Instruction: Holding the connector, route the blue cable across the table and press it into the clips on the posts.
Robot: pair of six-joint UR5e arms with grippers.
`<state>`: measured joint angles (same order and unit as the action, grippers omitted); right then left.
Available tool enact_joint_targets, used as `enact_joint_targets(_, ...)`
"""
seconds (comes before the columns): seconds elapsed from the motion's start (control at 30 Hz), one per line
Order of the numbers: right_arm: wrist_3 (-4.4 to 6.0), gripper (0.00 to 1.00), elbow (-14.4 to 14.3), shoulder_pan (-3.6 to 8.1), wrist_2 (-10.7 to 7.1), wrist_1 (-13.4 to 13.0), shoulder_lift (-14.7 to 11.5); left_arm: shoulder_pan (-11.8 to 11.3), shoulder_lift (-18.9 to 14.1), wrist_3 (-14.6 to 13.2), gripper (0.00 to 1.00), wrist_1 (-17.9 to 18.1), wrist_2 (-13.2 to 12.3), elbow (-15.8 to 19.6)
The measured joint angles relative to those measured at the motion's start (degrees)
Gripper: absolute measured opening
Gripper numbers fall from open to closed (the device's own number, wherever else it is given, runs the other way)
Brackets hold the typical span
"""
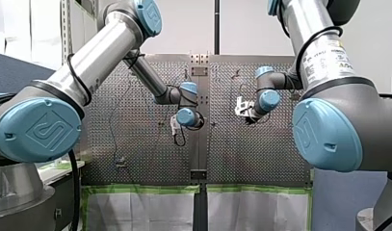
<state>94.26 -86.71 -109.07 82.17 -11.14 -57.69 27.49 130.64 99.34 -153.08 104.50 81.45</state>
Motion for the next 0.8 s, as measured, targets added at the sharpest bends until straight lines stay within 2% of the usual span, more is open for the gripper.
enact_joint_targets(0.1,-0.15,0.0,1.6,0.03,-0.84,0.06,1.59,0.04,0.0,-0.37,0.16,-0.63,0.75,0.0)
enact_joint_targets(0.17,-0.18,0.0,2.53,0.03,-1.21,0.1,2.52,0.09,0.0,-0.65,0.23,-1.12,1.18,0.0)
enact_joint_targets(0.2,-0.17,0.0,3.11,0.05,-1.47,0.11,3.03,0.11,0.0,-0.73,0.23,-1.29,1.3,0.0)
enact_joint_targets(0.23,-0.13,0.0,3.48,0.09,-1.68,0.12,3.32,0.15,0.0,-0.79,0.27,-1.45,1.38,0.0)
enact_joint_targets(0.27,-0.09,0.0,3.79,0.13,-1.88,0.13,3.52,0.22,0.0,-0.84,0.36,-1.63,1.47,0.0)
enact_joint_targets(0.3,-0.04,0.0,4.14,0.2,-2.14,0.13,3.71,0.26,0.0,-0.86,0.36,-1.73,1.52,0.0)
enact_joint_targets(0.33,0.0,0.0,4.35,0.28,-2.35,0.13,3.81,0.32,0.0,-0.88,0.44,-1.81,1.54,0.0)
enact_joint_targets(0.37,0.04,0.0,4.52,0.37,-2.58,0.14,3.88,0.43,0.0,-0.88,0.58,-1.94,1.58,0.0)
enact_joint_targets(0.4,0.07,0.0,4.7,0.51,-2.9,0.14,3.94,0.52,0.0,-0.87,0.58,-2.1,1.63,0.0)
enact_joint_targets(0.47,0.11,0.0,4.84,0.72,-3.35,0.14,4.0,0.78,0.0,-0.87,0.87,-2.65,1.95,0.0)
enact_joint_targets(0.5,0.12,0.0,4.9,0.82,-3.59,0.14,4.04,0.92,-0.01,-0.89,0.87,-2.95,2.19,0.0)
enact_joint_targets(0.53,0.13,0.0,4.92,0.89,-3.73,0.14,4.06,1.06,-0.03,-0.92,0.95,-3.28,2.47,0.0)
enact_joint_targets(0.63,0.1,0.0,4.95,0.98,-3.97,0.14,4.07,1.42,-0.08,-1.03,0.95,-4.49,3.28,0.0)
enact_joint_targets(0.67,0.09,0.0,4.97,0.99,-4.03,0.14,4.07,1.5,-0.08,-1.05,1.0,-4.89,3.46,0.0)
enact_joint_targets(0.8,0.05,0.0,4.96,1.0,-4.55,0.15,4.07,1.89,-0.3,-1.36,1.0,-5.84,3.94,0.08)
